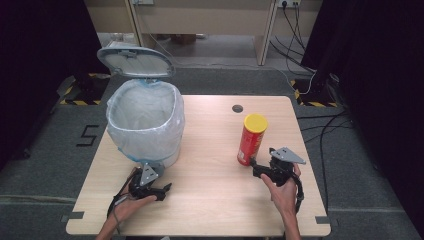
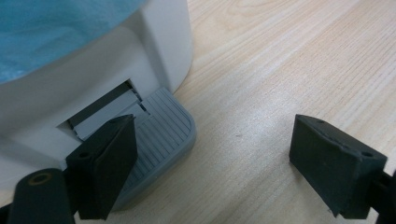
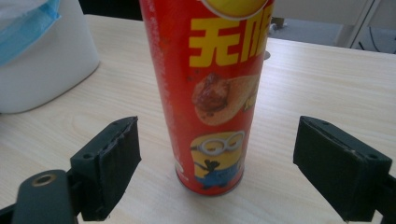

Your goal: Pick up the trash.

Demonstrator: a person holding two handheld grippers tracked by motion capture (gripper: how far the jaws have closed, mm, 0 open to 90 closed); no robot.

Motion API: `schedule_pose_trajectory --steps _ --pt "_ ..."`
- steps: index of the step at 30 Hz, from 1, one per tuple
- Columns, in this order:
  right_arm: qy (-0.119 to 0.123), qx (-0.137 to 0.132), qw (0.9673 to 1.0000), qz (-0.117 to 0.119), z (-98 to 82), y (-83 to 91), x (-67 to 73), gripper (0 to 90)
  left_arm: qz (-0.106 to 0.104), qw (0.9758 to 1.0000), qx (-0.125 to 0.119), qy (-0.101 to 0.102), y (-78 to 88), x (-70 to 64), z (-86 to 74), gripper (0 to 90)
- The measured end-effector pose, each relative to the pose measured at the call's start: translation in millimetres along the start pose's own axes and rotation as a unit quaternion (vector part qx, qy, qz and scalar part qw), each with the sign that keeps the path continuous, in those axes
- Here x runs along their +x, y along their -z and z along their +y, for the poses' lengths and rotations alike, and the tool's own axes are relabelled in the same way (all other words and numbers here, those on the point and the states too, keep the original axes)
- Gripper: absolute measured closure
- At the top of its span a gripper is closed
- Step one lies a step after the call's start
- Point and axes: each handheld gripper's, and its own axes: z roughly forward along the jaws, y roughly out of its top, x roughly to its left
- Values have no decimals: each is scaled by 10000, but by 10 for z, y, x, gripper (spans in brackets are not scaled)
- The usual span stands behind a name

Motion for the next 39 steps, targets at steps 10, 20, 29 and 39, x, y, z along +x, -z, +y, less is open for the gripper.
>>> schedule_pose_trajectory --steps 10,20,29,39 --pt "47 -182 9998 78 62 -265 -54 152 -5 10000 6 -11 1 1 1 141" --pt "17 -220 9997 129 5 -448 -45 157 -8 10000 12 -18 3 -1 2 141" --pt "-33 -165 9995 259 -69 -587 -58 169 8 10000 -1 -18 1 -4 1 141" --pt "167 -268 9994 124 -49 -582 -55 249 10 10000 -14 15 -6 -8 5 143"
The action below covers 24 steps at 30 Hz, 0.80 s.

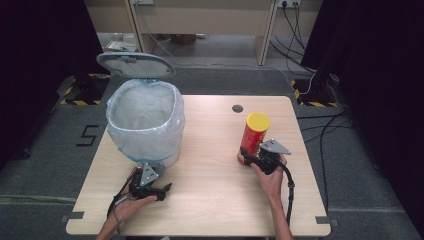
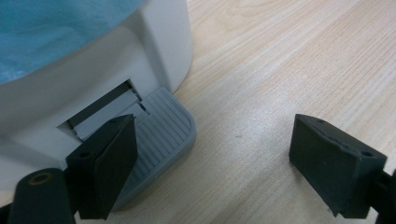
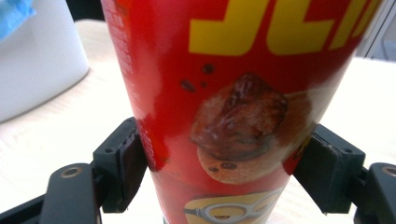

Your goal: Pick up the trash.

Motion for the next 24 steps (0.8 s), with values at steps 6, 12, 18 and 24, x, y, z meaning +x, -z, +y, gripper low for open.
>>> schedule_pose_trajectory --steps 6,12,18,24 --pt "-62 -202 9997 -127 99 138 -13 250 -33 10000 54 -43 1 9 10 143" --pt "28 -290 9995 -123 272 257 38 250 -30 10000 39 -43 0 8 8 143" --pt "84 -351 9993 -18 441 319 142 250 -39 10000 55 -46 3 9 9 143" --pt "105 -365 9991 169 611 323 248 251 -28 10000 48 -34 0 6 10 143"
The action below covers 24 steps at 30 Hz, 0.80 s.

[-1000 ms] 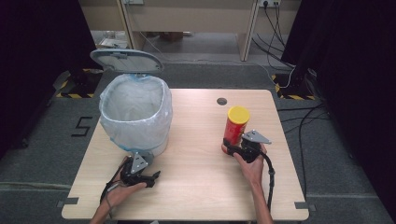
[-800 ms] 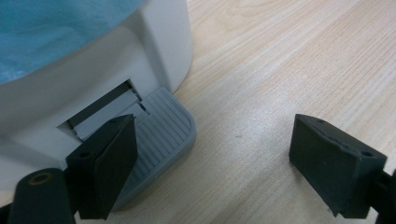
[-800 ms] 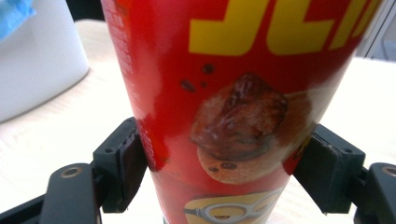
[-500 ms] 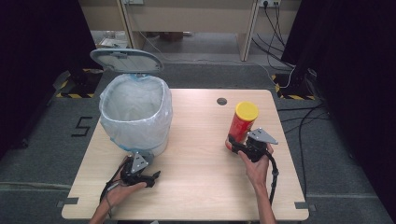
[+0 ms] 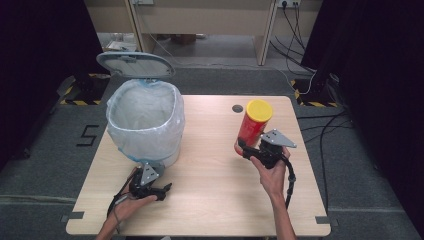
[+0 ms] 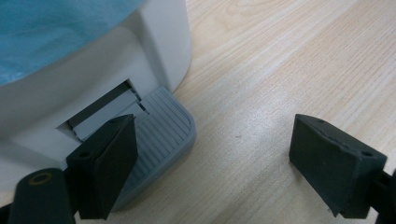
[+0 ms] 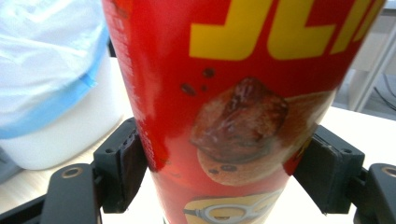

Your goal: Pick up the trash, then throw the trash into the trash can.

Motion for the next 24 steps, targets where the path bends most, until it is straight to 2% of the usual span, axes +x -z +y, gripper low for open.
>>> schedule_pose_trajectory --steps 6,7,13,24 --pt "141 -27 9998 133 208 -13 110 251 -8 10000 4 13 0 -2 1 143" --pt "176 -29 9996 209 296 -20 163 250 -10 10000 18 -7 2 1 1 143" --pt "409 -102 9985 336 508 -61 337 250 -10 10000 -2 11 0 -1 1 143" --pt "499 -168 9967 619 794 -97 567 250 3 10000 -12 -2 -1 0 3 143"
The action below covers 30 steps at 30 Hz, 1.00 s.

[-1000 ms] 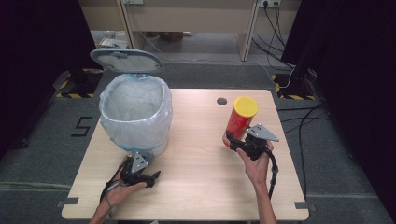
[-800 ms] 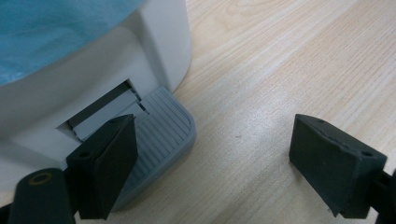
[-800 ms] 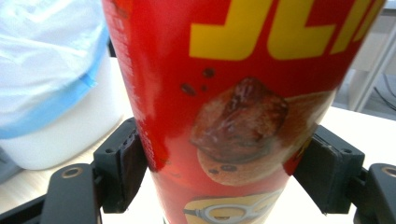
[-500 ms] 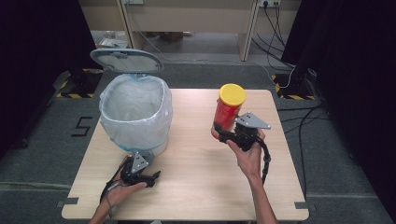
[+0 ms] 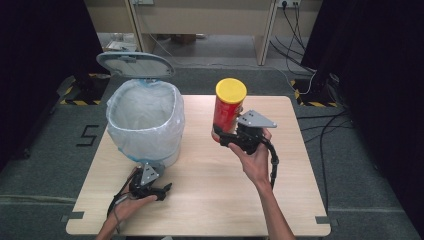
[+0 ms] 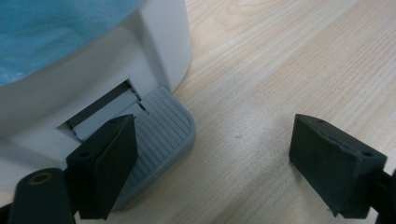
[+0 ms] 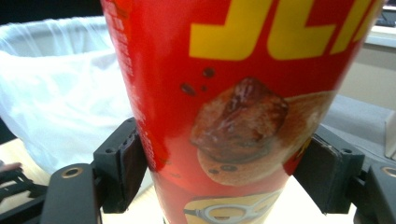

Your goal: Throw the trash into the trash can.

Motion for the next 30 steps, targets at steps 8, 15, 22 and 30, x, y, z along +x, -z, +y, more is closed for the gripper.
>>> schedule_pose_trajectory --steps 8,15,22,30 --pt "91 -27 9996 258 293 -45 167 250 33 10000 -60 6 -7 -4 -7 143" --pt "312 -32 9991 283 592 -129 290 250 16 10000 -52 8 -5 -1 -6 143" --pt "295 -61 9989 361 756 -204 337 251 12 10000 -36 -11 -2 1 -5 143" --pt "338 -101 9984 442 888 -334 415 251 12 10000 -43 -8 -2 1 -6 143"
